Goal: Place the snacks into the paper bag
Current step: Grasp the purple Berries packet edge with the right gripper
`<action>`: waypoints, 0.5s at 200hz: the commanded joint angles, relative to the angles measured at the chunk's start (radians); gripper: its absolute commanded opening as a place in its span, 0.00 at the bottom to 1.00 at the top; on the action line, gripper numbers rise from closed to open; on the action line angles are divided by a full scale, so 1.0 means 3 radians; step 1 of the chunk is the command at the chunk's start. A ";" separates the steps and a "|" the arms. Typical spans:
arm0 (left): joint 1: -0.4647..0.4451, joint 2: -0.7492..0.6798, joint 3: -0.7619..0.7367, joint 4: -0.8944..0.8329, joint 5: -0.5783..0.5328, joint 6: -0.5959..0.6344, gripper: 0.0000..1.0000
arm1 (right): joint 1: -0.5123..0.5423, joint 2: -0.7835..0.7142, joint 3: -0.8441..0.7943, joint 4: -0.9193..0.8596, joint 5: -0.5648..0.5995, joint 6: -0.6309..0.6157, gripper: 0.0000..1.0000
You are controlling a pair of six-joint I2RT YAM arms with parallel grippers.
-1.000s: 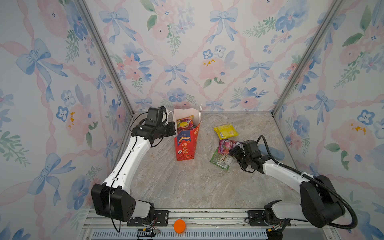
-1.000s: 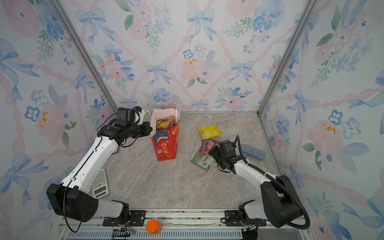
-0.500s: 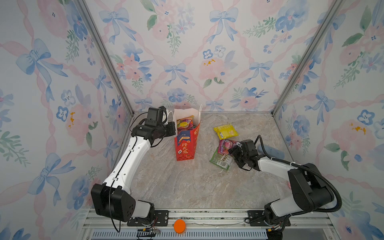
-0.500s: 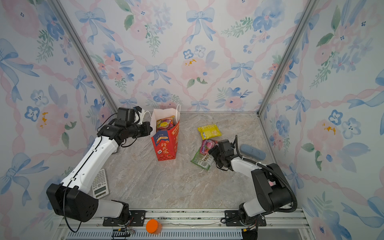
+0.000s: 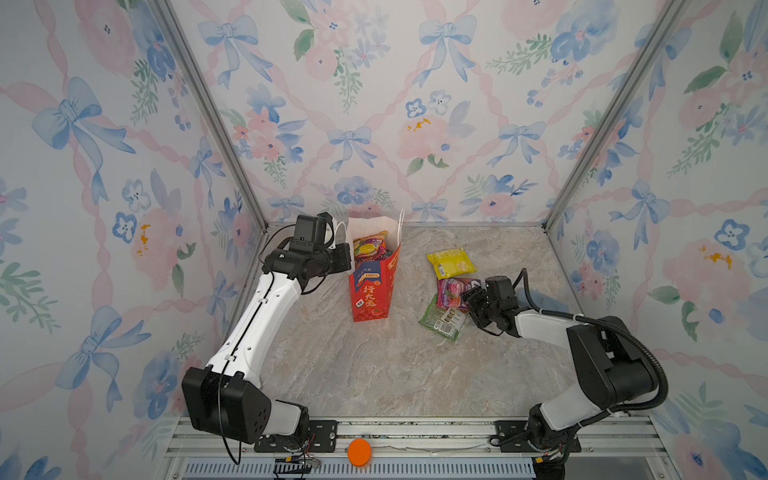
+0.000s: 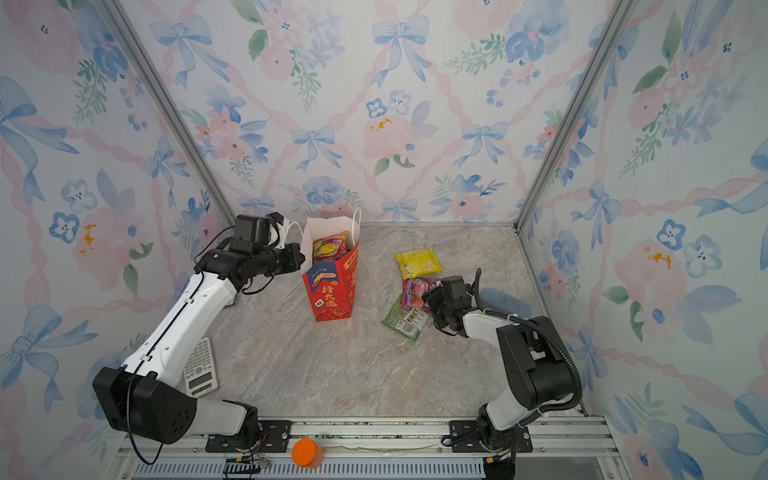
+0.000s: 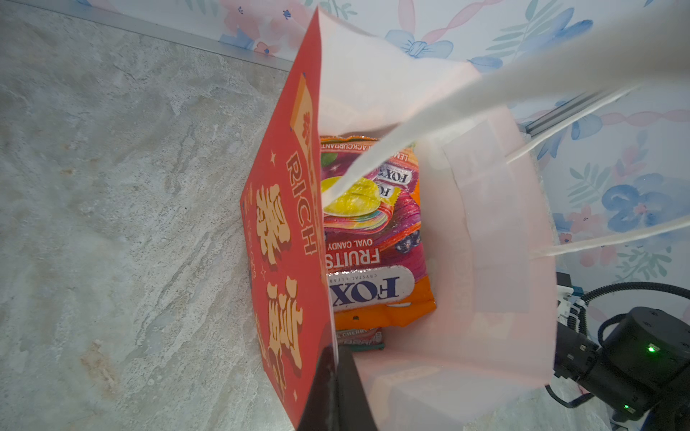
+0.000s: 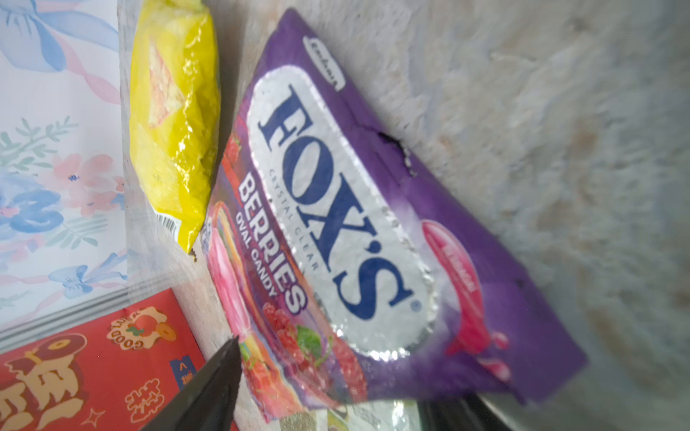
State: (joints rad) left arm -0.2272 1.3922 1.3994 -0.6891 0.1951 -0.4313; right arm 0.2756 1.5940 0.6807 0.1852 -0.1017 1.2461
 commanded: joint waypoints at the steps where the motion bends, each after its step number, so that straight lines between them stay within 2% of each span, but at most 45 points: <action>1: 0.0021 -0.0023 -0.0048 -0.0152 0.0015 -0.0002 0.00 | -0.0065 0.0086 0.0022 0.0013 0.0022 0.0009 0.67; 100: 0.0033 -0.0032 -0.0053 -0.0152 0.0025 -0.0013 0.00 | -0.0195 0.0003 -0.0014 -0.0045 0.0042 -0.0166 0.20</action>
State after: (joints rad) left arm -0.2218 1.3922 1.3994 -0.6899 0.1955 -0.4313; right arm 0.2291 1.6085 0.6804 0.1860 -0.0975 1.2263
